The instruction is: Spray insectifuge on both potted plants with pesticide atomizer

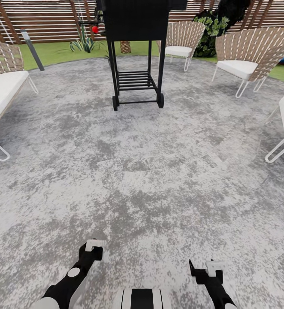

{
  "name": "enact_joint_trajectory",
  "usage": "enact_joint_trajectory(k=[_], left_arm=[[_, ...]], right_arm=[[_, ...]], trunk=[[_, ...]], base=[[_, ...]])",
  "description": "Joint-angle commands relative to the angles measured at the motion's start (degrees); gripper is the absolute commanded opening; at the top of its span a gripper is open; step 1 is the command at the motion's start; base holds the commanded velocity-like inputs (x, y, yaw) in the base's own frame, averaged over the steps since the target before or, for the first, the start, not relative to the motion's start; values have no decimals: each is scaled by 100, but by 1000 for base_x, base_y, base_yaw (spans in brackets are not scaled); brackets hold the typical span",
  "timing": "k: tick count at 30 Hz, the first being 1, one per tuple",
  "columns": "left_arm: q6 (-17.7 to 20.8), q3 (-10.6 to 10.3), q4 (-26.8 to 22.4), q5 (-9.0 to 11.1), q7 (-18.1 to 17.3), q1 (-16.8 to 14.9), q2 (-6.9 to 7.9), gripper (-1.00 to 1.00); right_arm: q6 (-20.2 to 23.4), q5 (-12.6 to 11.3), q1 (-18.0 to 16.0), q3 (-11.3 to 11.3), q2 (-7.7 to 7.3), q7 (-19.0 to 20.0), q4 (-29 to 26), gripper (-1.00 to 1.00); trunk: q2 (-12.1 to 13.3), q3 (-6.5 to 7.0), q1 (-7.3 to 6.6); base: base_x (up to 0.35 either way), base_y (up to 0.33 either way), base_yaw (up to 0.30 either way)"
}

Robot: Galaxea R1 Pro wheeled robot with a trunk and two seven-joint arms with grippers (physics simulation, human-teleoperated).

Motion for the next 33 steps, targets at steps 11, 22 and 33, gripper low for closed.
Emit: enact_joint_trajectory(k=[11, 22, 33], left_arm=[[-16, -14, 14, 3, 5, -2, 2, -100], [-10, -14, 13, 4, 5, -2, 2, -100], [81, -20, 18, 7, -29, 7, 32, -100]], right_arm=[[-17, 2, -2, 17, 0, -14, 4, 100], [-23, 2, -2, 19, 15, 8, 8, 100], [-277, 14, 21, -2, -75, -21, 161, 100]], trunk=[[14, 241, -29], [29, 485, -57], [43, 728, -86]], base=[[0, 0, 0], [0, 0, 0], [0, 0, 0]])
